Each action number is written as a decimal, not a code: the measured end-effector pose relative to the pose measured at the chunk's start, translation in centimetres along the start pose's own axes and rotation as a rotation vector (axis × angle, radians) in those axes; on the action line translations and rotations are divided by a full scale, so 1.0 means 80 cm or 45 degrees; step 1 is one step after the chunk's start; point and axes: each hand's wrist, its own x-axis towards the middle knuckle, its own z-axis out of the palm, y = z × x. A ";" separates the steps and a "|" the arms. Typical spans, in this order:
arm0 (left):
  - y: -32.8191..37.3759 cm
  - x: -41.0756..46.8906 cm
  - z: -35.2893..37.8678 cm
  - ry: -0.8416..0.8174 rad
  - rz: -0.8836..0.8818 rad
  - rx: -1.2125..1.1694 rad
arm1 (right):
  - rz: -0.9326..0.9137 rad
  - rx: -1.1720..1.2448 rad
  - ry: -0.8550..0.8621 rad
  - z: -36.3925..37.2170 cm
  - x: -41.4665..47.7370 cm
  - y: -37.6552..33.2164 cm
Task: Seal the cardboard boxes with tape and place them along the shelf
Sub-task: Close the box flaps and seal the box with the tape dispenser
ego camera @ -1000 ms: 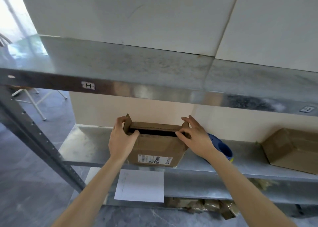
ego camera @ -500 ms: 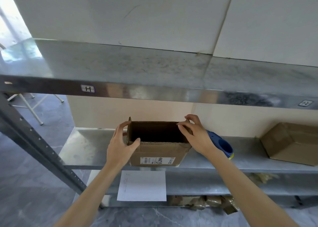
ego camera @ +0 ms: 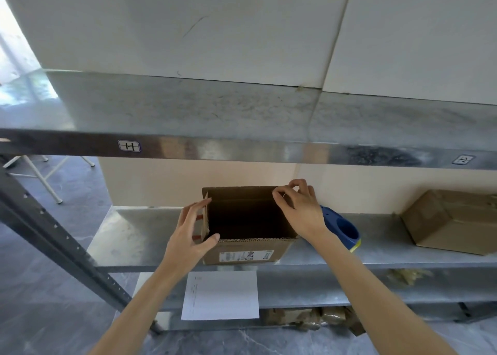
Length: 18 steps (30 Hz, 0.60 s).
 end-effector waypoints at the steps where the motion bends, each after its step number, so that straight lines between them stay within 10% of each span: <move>1: 0.000 0.001 0.000 -0.003 0.004 -0.016 | 0.006 0.011 0.011 0.001 -0.001 -0.001; 18: 0.000 0.008 0.006 -0.120 -0.086 0.091 | 0.053 0.391 -0.053 -0.012 -0.026 0.000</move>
